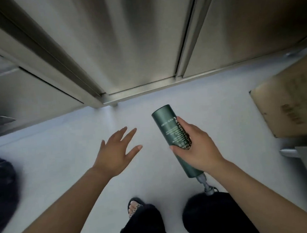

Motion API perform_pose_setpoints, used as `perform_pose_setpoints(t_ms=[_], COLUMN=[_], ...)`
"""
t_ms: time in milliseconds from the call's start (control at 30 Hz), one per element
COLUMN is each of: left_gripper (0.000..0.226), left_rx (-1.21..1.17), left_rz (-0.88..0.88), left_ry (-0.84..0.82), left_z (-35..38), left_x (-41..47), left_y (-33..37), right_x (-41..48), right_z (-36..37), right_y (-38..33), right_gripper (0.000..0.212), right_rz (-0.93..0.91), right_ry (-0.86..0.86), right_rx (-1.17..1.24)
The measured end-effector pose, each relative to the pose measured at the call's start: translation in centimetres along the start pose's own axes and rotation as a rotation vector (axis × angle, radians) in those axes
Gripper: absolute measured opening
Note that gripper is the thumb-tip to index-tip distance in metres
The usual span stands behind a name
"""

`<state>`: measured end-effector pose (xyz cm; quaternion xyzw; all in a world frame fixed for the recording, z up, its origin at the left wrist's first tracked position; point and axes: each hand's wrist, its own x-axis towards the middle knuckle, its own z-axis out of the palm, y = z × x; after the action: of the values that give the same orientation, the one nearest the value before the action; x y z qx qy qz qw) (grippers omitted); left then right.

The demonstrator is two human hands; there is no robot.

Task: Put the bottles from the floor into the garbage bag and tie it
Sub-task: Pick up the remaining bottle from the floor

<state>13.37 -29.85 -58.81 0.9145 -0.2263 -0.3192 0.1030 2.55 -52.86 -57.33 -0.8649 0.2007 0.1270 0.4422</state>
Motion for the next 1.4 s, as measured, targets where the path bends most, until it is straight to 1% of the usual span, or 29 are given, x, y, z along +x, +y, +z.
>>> perform_pose_setpoints(t_ms=[100,200,300,433,500,667,900,1033,1167,1267,1400], left_gripper=[0.071,0.071,0.070,0.068,0.066,0.060,0.059,0.061,0.063,0.064,0.064], left_rx=[0.002,-0.067,-0.100,-0.123,-0.144,-0.209,-0.151,-0.209,-0.324,-0.345,-0.333], left_rz=[0.004,-0.005,0.006,0.037,0.045,-0.006,0.011,-0.028,-0.096,-0.174,-0.315], left_ry=[0.057,0.137,0.240,0.386,0.440,0.510,0.598,0.632,0.645,0.697,0.767], left_z=[-10.8,-19.5,-25.4,-30.6,-32.5,-35.4,-39.1,-39.7,-39.8,-40.8,-42.7], left_x=[-8.7,-16.4,-22.2,-27.0,-28.5,-31.1,-34.3,-34.6,-34.6,-35.1,-37.0], left_y=[4.9,9.1,11.7,12.5,11.9,8.5,1.0,-2.7,-5.3,-7.6,-11.4], right_x=[-6.8,-12.0,-15.0,-16.4,-16.5,-16.0,-15.8,-14.9,-13.1,-11.1,-8.4], right_z=[-7.7,-14.1,-18.3,-20.5,-20.3,-19.1,-14.6,-12.9,-11.0,-8.5,-4.9], right_y=[-9.8,-17.8,-23.6,-29.9,-32.4,-38.5,-46.2,-49.5,-52.8,-55.4,-59.5], right_gripper=[0.082,0.082,0.081,0.080,0.082,0.082,0.083,0.083,0.083,0.082,0.082], right_rz=[-0.052,-0.095,-0.163,-0.278,-0.308,-0.403,-0.474,-0.513,-0.550,-0.631,-0.752], right_ry=[-0.007,0.001,0.024,0.083,0.105,0.133,0.138,0.079,-0.003,-0.083,-0.190], right_rx=[-0.016,-0.026,-0.030,-0.050,-0.084,-0.154,-0.194,-0.292,-0.314,-0.329,-0.291])
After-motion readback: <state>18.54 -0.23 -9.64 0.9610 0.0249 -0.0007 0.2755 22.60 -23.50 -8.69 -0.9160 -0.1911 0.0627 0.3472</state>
